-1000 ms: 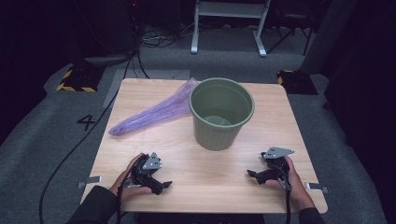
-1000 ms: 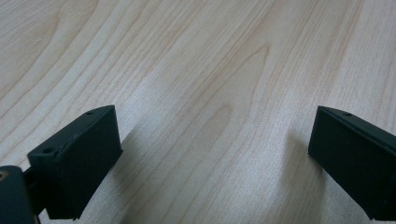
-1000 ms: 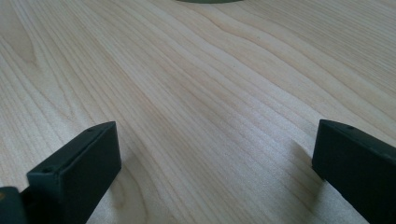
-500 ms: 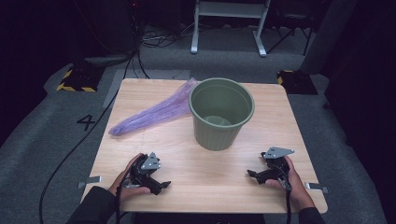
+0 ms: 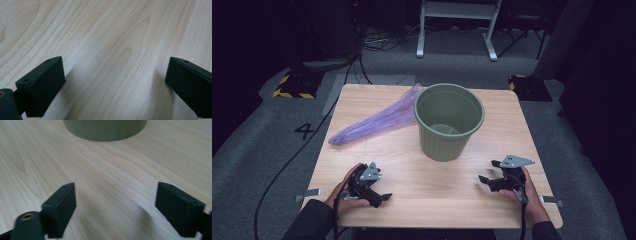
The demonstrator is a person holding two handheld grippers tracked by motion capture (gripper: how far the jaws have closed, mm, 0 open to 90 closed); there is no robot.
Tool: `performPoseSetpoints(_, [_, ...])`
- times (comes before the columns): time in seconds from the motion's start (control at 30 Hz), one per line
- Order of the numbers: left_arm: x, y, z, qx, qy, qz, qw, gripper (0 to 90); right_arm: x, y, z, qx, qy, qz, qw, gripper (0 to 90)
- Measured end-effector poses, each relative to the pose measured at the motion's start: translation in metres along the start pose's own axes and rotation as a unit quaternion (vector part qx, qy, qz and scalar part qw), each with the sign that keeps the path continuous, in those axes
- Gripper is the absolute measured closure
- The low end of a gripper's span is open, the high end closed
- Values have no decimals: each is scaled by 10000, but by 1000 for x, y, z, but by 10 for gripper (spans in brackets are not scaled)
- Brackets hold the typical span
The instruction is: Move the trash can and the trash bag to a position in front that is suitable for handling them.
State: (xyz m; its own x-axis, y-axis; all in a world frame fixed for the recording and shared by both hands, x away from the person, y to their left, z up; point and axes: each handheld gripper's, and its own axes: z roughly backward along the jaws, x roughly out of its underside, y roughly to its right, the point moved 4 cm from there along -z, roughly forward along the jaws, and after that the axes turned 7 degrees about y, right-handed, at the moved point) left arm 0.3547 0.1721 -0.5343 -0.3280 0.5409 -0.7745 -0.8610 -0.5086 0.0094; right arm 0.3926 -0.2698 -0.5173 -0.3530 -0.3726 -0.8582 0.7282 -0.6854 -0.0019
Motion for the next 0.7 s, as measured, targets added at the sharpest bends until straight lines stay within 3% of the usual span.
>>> performPoseSetpoints(0.43, [0,-2,0,-67,-5,55,10000,23,-44,-15,21,16,684,336,9971,182])
performPoseSetpoints(0.7, [1,-3,1,-75,-1,73,9999,23,-70,-27,21,-67,789,653,9947,201])
